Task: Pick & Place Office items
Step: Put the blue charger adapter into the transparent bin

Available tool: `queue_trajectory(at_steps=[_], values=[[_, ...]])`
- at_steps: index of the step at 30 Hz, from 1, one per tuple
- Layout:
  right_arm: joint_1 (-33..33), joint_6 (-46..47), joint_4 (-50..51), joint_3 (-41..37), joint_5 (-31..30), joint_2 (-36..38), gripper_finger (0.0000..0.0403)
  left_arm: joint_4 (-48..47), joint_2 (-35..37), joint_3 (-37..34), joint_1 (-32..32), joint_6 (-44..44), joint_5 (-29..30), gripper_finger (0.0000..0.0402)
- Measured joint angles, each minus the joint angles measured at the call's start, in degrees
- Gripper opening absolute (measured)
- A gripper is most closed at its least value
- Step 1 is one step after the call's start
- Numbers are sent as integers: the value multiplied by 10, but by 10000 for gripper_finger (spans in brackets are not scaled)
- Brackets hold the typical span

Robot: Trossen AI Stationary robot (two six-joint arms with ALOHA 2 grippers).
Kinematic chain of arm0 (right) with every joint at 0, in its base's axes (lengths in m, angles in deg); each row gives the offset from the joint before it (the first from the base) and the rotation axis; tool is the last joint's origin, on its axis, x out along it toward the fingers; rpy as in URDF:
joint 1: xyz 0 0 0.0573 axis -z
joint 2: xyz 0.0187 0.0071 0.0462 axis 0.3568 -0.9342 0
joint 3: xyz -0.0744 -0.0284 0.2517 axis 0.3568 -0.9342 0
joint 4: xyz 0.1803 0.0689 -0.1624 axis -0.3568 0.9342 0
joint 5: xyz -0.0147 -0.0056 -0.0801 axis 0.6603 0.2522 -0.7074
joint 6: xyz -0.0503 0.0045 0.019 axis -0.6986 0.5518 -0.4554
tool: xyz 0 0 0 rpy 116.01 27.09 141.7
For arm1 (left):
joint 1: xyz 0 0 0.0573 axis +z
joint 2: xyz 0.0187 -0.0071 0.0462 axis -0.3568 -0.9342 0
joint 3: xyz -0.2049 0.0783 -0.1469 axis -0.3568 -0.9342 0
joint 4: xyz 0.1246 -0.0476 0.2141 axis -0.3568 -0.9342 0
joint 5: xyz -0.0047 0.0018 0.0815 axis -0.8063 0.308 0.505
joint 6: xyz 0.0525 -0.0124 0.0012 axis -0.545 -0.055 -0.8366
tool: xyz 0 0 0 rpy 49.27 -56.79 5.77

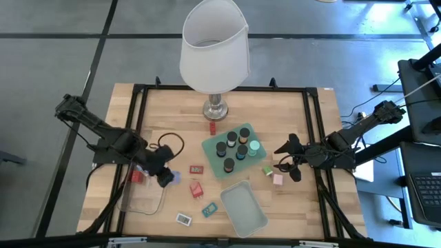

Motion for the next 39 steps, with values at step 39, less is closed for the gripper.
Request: queue_trajectory(at_steps=[39], values=[[0, 0, 0, 0, 0, 0, 291, -130, -133, -110, -52, 102, -219, 127]])
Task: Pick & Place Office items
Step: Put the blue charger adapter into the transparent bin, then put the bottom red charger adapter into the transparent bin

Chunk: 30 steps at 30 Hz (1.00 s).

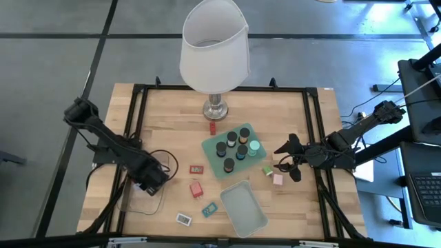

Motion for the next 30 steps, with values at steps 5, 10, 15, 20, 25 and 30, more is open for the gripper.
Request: queue_trajectory(at_steps=[5, 10, 15, 20, 25, 30], values=[[0, 0, 0, 0, 0, 0, 291, -1, -19, -1, 17, -33, -4, 135], [0, 0, 0, 0, 0, 0, 291, -1, -21, -1, 31, -33, -2, 170], [0, 0, 0, 0, 0, 0, 291, -2, -21, 2, 42, -43, -3, 206], [0, 0, 0, 0, 0, 0, 291, -51, -5, 53, 57, -61, 1, 236], [0, 0, 0, 0, 0, 0, 291, -107, 21, 141, 58, -62, 105, 251], [0, 0, 0, 0, 0, 0, 291, -70, 32, 192, 52, -123, 350, 252]])
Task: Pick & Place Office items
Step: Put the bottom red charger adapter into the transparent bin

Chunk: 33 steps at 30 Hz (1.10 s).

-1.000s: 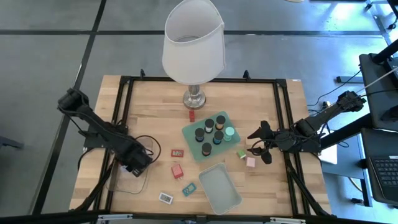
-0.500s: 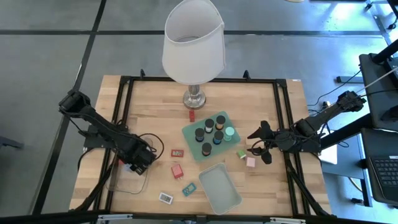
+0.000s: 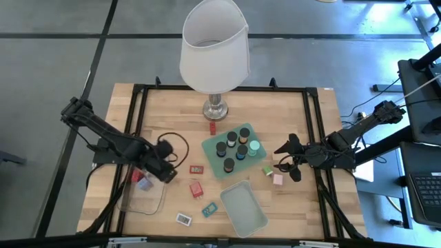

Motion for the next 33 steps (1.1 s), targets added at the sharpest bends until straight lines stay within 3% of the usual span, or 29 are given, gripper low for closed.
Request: queue_trajectory(at_steps=[3, 5, 10, 16, 20, 25, 29, 33], values=[[0, 0, 0, 0, 0, 0, 291, 101, -7, -9, -9, -123, 146, 252], [0, 0, 0, 0, 0, 0, 291, 179, -20, -21, -11, -228, 201, 252], [0, 0, 0, 0, 0, 0, 291, 312, -67, -23, 5, -479, 232, 252], [0, 0, 0, 0, 0, 0, 291, 363, -131, -23, 38, -616, 164, 261], [0, 0, 0, 0, 0, 0, 291, 362, -164, -22, 53, -679, 82, 280], [0, 0, 0, 0, 0, 0, 291, 359, -177, -17, 57, -847, -22, 285], [0, 0, 0, 0, 0, 0, 291, 369, -179, -17, 57, -970, -63, 281], [0, 0, 0, 0, 0, 0, 291, 373, -203, -17, 57, -1021, -107, 281]])
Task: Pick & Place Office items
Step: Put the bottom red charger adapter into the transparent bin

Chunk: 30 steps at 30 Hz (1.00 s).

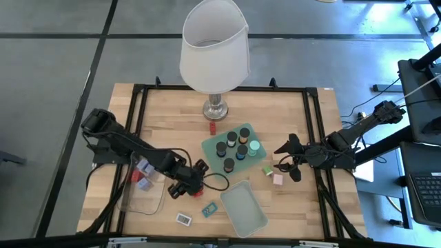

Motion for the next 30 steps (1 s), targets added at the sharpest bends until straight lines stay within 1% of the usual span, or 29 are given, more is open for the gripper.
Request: queue_trajectory(at_steps=[2, 8, 11, 16, 20, 24, 27, 30], values=[[0, 0, 0, 0, 0, 0, 291, 0, -15, 0, 0, -13, -16, 280], [0, 0, 0, 0, 0, 0, 291, 39, -53, 0, 1, -58, -26, 272], [0, 0, 0, 0, 1, 0, 291, 57, -71, 1, 5, -55, -45, 270], [0, 0, 0, 0, 1, 0, 291, 66, -79, 2, 13, -33, -48, 269], [0, 0, 0, 0, 1, 0, 291, 54, -79, 14, 12, -51, -40, 269], [0, 0, 0, 0, 1, 0, 291, 22, -80, 40, 13, -65, -33, 269], [0, 0, 0, 0, 1, 0, 291, -7, -80, 60, 11, -48, -35, 269], [0, 0, 0, 0, 1, 0, 291, -10, -79, 65, 8, -23, -52, 269]])
